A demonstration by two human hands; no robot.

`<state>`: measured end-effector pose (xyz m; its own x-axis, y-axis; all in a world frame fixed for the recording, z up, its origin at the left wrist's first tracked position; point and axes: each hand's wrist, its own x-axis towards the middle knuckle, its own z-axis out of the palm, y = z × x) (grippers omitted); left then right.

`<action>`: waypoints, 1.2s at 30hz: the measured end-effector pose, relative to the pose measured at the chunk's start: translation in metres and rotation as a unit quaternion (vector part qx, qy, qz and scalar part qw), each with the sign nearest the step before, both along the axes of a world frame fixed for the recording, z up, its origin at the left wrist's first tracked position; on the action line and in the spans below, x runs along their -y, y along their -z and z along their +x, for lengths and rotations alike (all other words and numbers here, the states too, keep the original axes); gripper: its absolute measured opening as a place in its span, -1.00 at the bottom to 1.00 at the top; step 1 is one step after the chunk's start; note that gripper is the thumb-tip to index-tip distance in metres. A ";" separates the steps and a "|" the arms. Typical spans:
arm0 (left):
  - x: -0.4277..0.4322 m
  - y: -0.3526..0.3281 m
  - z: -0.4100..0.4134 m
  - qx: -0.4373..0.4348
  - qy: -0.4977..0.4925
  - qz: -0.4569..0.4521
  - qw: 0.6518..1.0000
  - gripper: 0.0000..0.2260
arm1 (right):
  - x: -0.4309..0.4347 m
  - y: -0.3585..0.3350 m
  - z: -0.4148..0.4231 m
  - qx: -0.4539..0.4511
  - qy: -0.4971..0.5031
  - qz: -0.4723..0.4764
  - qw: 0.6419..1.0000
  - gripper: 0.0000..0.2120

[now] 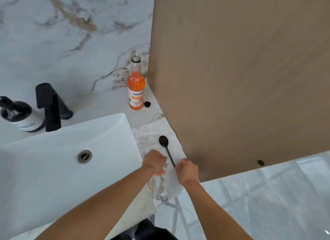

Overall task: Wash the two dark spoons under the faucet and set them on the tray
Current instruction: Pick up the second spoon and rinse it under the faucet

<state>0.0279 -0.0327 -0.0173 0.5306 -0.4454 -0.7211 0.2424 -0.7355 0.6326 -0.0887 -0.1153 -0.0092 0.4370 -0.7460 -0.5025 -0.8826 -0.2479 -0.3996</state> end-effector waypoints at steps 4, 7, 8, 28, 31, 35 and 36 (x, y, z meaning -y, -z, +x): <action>0.022 0.011 -0.008 -0.033 -0.078 -0.013 0.996 -0.86 | 0.009 0.015 -0.003 -0.018 -0.048 0.006 0.999 -0.83; 0.029 0.019 -0.009 -0.047 -0.127 -0.008 0.991 -0.90 | 0.010 0.023 -0.003 -0.019 -0.078 0.003 0.997 -0.89; 0.030 0.021 -0.009 -0.048 -0.142 -0.009 0.989 -0.90 | 0.011 0.024 -0.003 -0.019 -0.084 0.000 0.996 -0.89; -0.003 0.020 0.019 -0.090 -0.211 -0.081 0.970 -0.87 | -0.003 0.027 0.025 0.046 -0.145 0.042 0.987 -0.93; -0.027 0.011 0.034 -0.070 -0.227 -0.087 0.967 -0.87 | -0.018 0.022 0.043 0.070 -0.161 0.071 0.982 -0.85; -0.066 0.000 0.053 -0.047 -0.254 -0.088 0.962 -0.86 | -0.049 0.016 0.068 0.087 -0.178 0.118 0.973 -0.78; -0.077 -0.003 0.058 -0.043 -0.262 -0.087 0.960 -0.86 | -0.058 0.014 0.074 0.091 -0.180 0.133 0.970 -0.79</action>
<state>0.0857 0.0441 -0.0142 0.6562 -0.2519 -0.7113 0.6069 -0.3839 0.6959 -0.0149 -0.0578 -0.0233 0.7448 -0.3837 -0.5459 -0.6667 -0.3932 -0.6332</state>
